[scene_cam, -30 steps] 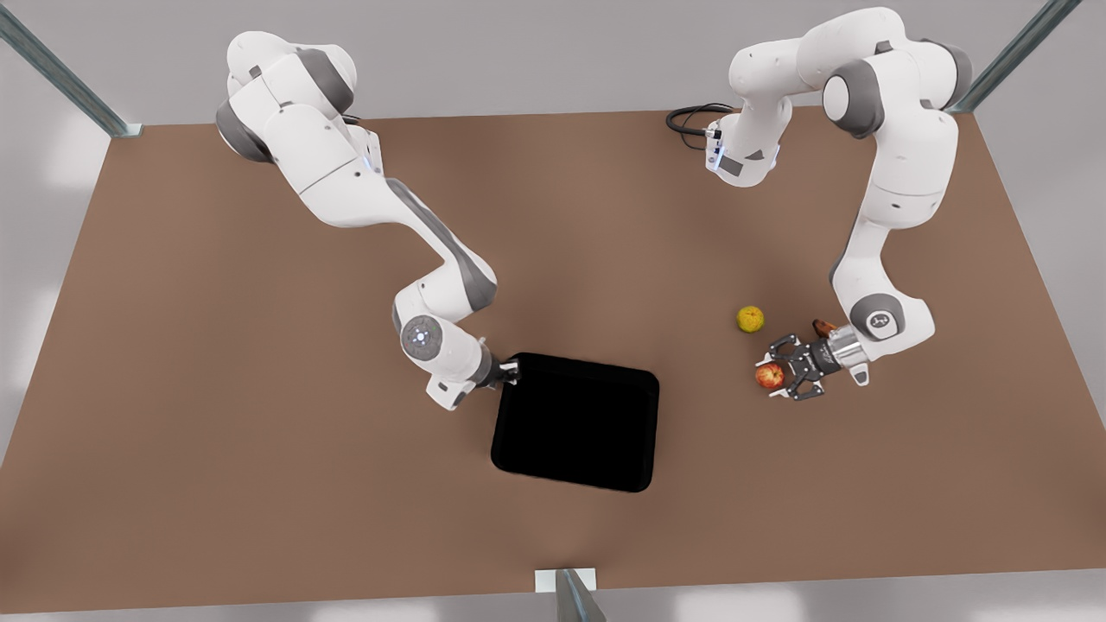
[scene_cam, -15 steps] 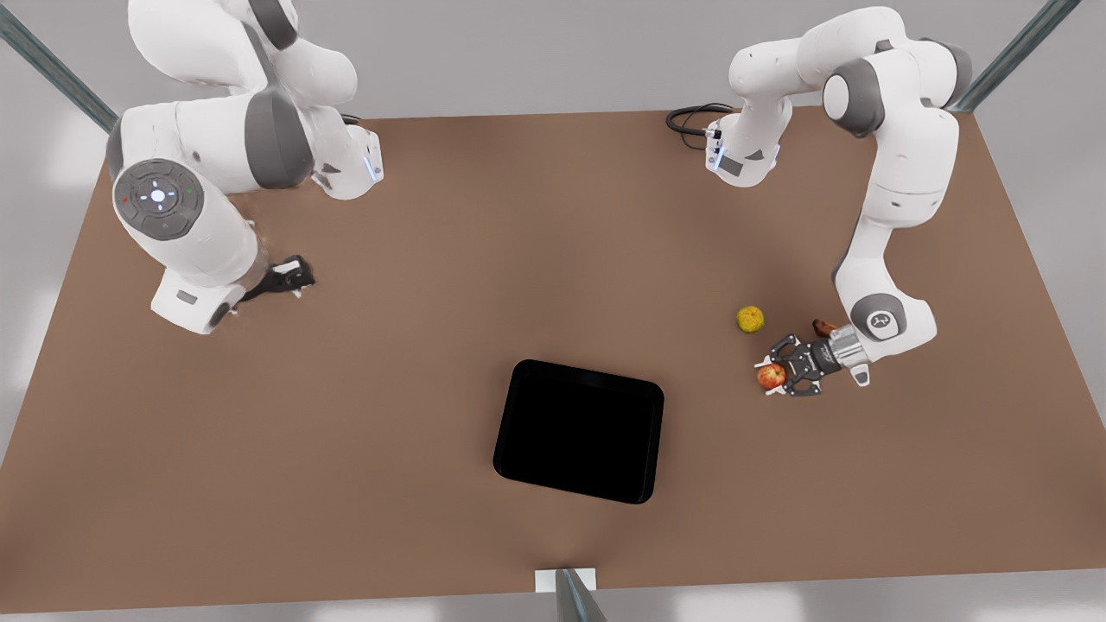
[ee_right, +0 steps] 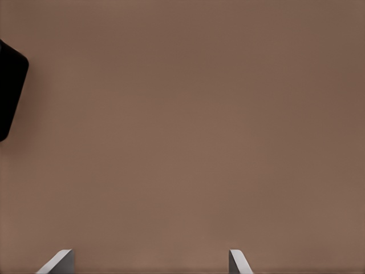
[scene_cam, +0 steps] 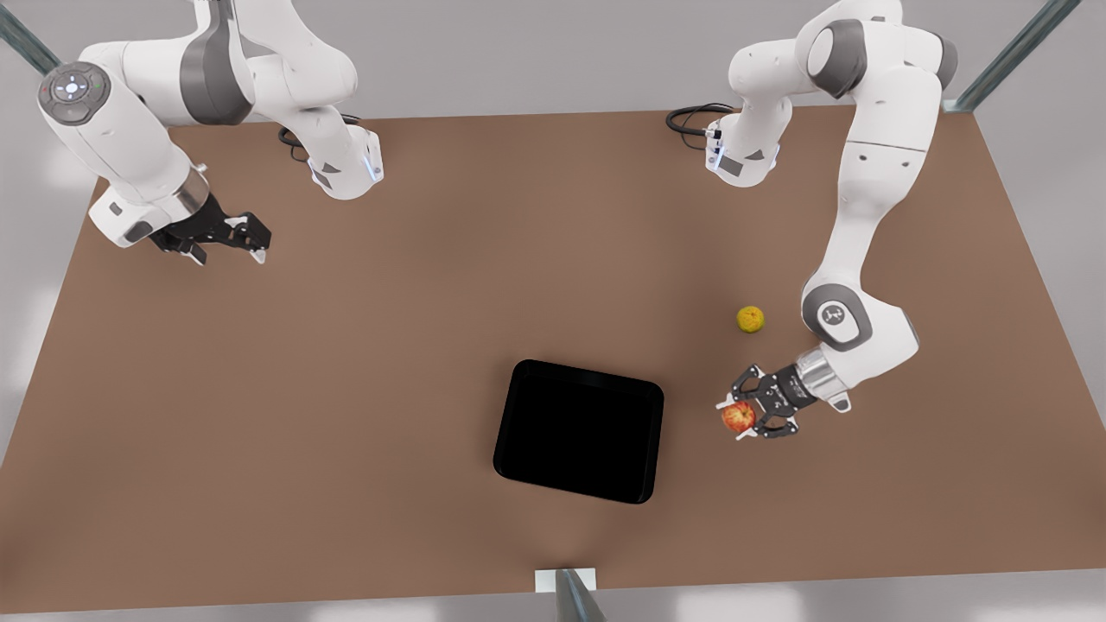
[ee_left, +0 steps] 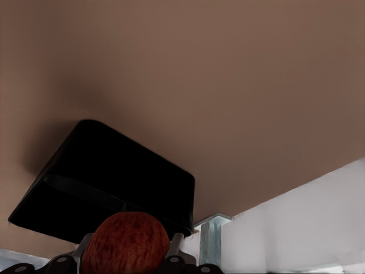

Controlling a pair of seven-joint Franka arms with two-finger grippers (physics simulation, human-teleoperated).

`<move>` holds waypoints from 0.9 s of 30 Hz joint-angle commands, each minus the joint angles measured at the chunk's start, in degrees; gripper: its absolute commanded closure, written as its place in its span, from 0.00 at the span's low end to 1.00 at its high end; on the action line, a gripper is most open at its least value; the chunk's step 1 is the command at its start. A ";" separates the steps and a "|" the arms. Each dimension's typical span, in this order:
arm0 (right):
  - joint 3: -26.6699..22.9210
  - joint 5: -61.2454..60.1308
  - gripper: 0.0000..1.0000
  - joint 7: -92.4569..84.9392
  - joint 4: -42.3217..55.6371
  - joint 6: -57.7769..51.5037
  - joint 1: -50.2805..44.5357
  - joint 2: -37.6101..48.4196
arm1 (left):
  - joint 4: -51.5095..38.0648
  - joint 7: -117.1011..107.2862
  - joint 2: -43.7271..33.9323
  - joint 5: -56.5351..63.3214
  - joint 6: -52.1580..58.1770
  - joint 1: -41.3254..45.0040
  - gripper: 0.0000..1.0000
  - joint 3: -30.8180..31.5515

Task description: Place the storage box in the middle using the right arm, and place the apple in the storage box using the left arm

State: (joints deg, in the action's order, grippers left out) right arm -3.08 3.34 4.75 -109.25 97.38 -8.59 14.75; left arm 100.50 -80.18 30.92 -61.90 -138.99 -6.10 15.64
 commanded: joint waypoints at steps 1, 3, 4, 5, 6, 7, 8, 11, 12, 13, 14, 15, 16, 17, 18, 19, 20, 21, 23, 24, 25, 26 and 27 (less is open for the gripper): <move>0.00 0.00 0.00 0.00 0.00 0.00 0.06 -0.07 | -0.38 -0.58 0.02 -1.30 -0.05 -0.05 0.56 0.10; 0.00 0.00 0.00 0.00 0.00 -0.09 -0.03 0.02 | -1.00 -2.69 0.02 -1.74 -2.60 0.65 0.56 1.59; 0.00 0.00 0.00 0.00 -0.35 0.00 -0.03 0.11 | -1.97 -4.98 0.02 -1.30 -4.44 2.23 0.56 2.38; 0.00 0.00 0.00 0.00 -0.35 0.00 -0.03 0.11 | -2.50 -7.88 0.02 -1.47 -7.08 4.69 0.56 2.56; 0.00 0.00 0.00 0.00 -0.44 0.00 -0.03 0.11 | -3.64 -9.91 0.02 -1.21 -9.54 7.59 0.56 2.56; 0.00 0.00 0.00 0.00 -0.44 0.00 -0.03 0.11 | -4.52 -11.31 0.54 -1.12 -10.51 10.23 0.56 2.47; 0.00 0.00 0.00 0.00 -0.44 0.00 0.15 0.19 | -4.96 -13.68 1.51 -1.03 -15.96 12.78 0.55 2.56; -0.18 0.09 0.00 -0.26 -0.44 0.00 0.59 0.19 | -10.67 -19.04 5.82 -1.03 -24.13 20.51 0.55 1.94; -0.26 0.18 0.00 -0.26 -0.79 0.09 0.59 0.28 | -12.69 -20.10 7.31 -1.03 -26.33 22.18 0.55 1.59; -0.26 0.26 0.00 -0.26 -0.79 0.09 0.59 0.37 | -14.53 -21.15 8.63 -0.95 -27.12 23.41 0.55 1.42; -0.26 0.26 0.00 -0.26 -0.79 0.09 0.59 0.37 | -15.15 -21.42 9.68 -0.68 -28.79 24.47 0.49 1.42; -0.26 0.26 0.00 -0.26 -0.79 0.09 0.59 0.28 | -15.42 -21.51 10.12 -0.24 -28.97 24.91 0.38 1.42; -0.26 0.26 0.00 -0.26 -0.79 0.09 0.59 0.28 | -15.42 -21.42 10.57 0.90 -28.97 25.79 0.00 1.42; -0.26 0.35 0.00 -0.26 -0.79 0.09 0.50 0.28 | -15.33 -21.42 11.01 3.19 -28.97 26.49 0.00 1.42; -0.26 0.26 0.00 -0.26 -0.88 0.09 0.50 0.28 | -15.15 -21.42 11.01 3.27 -28.88 26.76 0.00 1.33; -0.26 0.35 0.00 -0.26 -0.88 0.09 0.50 0.37 | -14.98 -21.42 11.01 3.27 -28.97 27.02 0.00 1.15; -0.26 0.35 0.00 -0.35 -0.97 0.35 0.33 0.37 | -14.89 -21.42 11.01 3.27 -28.97 27.02 0.00 1.15; -0.18 0.26 0.00 -0.35 -0.97 0.44 0.41 0.37 | -14.89 -21.42 10.92 3.27 -28.97 27.11 0.00 1.15; -0.26 0.35 0.00 -0.53 -0.97 0.44 0.41 0.28 | -14.80 -21.33 10.74 3.45 -28.80 27.02 0.00 0.63; -0.26 0.35 0.00 -0.53 -0.97 0.53 0.41 0.28 | -14.71 -21.24 9.52 6.52 -26.43 26.50 0.00 -0.08; -0.18 0.26 0.00 -0.53 -0.97 0.53 0.41 0.37 | -14.71 -21.16 8.11 8.71 -21.09 26.23 0.00 -2.00; -0.26 0.35 0.00 -0.79 -0.97 0.44 0.50 0.46 | -14.80 -20.45 4.68 12.58 -10.61 23.69 0.00 -5.18; -0.44 0.35 0.00 -1.14 -1.05 0.09 0.59 0.81 | -14.45 -20.45 1.08 17.60 -3.50 22.27 0.00 -8.16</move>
State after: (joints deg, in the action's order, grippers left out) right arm -3.55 3.61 3.53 -111.41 97.69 -7.96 16.71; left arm 86.20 -100.21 30.76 -51.11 -139.94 15.62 5.91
